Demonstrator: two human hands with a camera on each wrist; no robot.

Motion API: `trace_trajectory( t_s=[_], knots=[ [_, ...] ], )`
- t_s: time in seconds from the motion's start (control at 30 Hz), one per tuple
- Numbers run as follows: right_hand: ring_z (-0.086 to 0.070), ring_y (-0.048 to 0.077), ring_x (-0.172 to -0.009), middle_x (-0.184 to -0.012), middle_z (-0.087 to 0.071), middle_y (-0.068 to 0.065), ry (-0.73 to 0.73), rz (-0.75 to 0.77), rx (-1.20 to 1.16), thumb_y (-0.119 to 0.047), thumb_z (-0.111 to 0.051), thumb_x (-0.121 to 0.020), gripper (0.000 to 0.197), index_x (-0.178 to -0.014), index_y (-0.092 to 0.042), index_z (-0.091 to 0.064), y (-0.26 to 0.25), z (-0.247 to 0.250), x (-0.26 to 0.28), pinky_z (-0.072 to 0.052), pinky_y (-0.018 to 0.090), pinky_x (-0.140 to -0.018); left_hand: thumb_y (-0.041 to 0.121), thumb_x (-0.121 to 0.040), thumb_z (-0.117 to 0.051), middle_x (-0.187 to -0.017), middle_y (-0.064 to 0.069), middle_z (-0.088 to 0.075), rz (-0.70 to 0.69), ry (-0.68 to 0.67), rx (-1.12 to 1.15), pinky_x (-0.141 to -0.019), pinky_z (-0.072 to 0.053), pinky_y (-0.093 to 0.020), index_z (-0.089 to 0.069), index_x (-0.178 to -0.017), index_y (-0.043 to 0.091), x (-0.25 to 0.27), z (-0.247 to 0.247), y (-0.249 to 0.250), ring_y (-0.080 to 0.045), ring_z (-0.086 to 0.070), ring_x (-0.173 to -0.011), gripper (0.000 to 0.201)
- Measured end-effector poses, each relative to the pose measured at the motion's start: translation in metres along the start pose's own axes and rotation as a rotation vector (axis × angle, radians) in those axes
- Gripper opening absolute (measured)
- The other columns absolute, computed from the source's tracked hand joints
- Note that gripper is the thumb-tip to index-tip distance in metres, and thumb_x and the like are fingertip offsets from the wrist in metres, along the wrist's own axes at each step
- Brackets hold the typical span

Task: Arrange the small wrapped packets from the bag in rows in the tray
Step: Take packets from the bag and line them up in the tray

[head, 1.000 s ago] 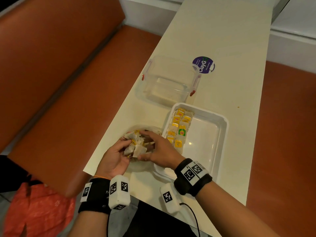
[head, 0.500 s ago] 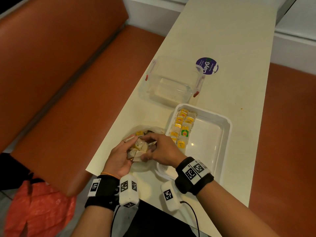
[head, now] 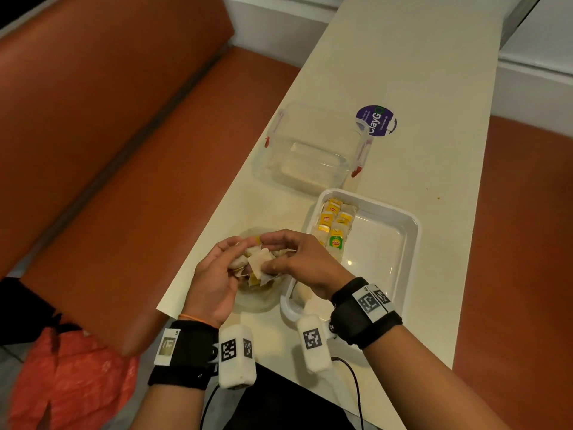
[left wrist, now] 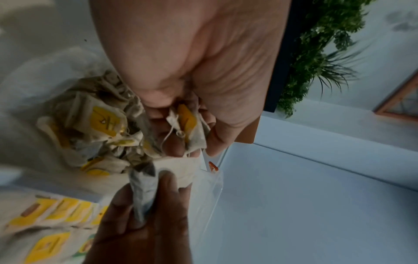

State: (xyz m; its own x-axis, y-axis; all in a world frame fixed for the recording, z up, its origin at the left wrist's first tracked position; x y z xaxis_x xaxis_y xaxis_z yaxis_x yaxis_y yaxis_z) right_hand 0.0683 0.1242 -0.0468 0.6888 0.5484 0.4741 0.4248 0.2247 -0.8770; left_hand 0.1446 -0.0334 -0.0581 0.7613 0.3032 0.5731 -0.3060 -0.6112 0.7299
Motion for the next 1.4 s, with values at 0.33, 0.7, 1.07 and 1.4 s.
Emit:
trace_trajectory(
  t_s=[0.33,0.7,1.07,1.4],
  knots=[
    [-0.075,0.015,-0.08,-0.105,-0.077,0.0,0.045,0.029,0.013,-0.004,-0.088,-0.078,0.04,-0.115,-0.015,-0.076,-0.002,-0.009,-0.001,-0.064,0.037,-0.087,0.011,-0.094,-0.064,-0.098,-0.01,-0.072,0.174,0.063,0.343,-0.05,-0.052,-0.022,-0.064,-0.106,0.013,-0.002,0.004,-0.01,-0.019,-0.069,-0.067,0.013],
    [-0.075,0.024,-0.09,-0.105,-0.077,0.02,0.022,-0.1,-0.104,-0.005,-0.085,-0.083,0.036,-0.117,-0.004,-0.072,0.005,-0.008,0.0,-0.062,0.029,-0.076,0.024,-0.093,-0.063,-0.114,-0.016,-0.075,0.159,-0.019,0.204,-0.086,-0.055,-0.038,-0.082,-0.099,0.017,-0.002,-0.005,-0.011,-0.027,-0.071,-0.087,0.021],
    [-0.071,0.011,-0.101,-0.118,-0.073,-0.005,0.024,0.01,0.359,-0.035,-0.086,-0.084,0.053,-0.132,-0.023,-0.068,-0.022,-0.014,0.007,-0.057,0.029,-0.096,0.047,-0.105,-0.046,-0.113,-0.012,-0.078,0.279,0.01,0.25,-0.093,-0.05,-0.041,-0.086,-0.096,0.016,0.003,-0.017,-0.039,-0.025,-0.076,-0.096,0.051],
    [-0.065,0.007,-0.098,-0.139,-0.052,-0.004,-0.106,0.36,0.643,-0.016,-0.094,-0.072,0.063,-0.129,-0.023,-0.069,-0.036,-0.003,0.043,-0.052,0.011,-0.086,0.048,-0.101,-0.056,-0.093,-0.007,-0.071,0.266,-0.094,0.283,-0.067,-0.05,-0.028,-0.076,-0.106,0.017,0.007,-0.03,-0.033,-0.019,-0.07,-0.08,0.038]
  ],
)
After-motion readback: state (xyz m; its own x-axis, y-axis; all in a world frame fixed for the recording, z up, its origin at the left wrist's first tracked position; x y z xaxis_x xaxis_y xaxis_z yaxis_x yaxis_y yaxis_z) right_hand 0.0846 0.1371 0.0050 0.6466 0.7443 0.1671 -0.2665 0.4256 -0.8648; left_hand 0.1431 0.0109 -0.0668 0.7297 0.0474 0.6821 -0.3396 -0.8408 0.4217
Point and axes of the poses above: each hand's wrist, its own x-axis away from the middle knuckle, its own z-axis out of the back of the hand, y = z × x, the point moved 4 cm from there along -x, towards the middle knuckle
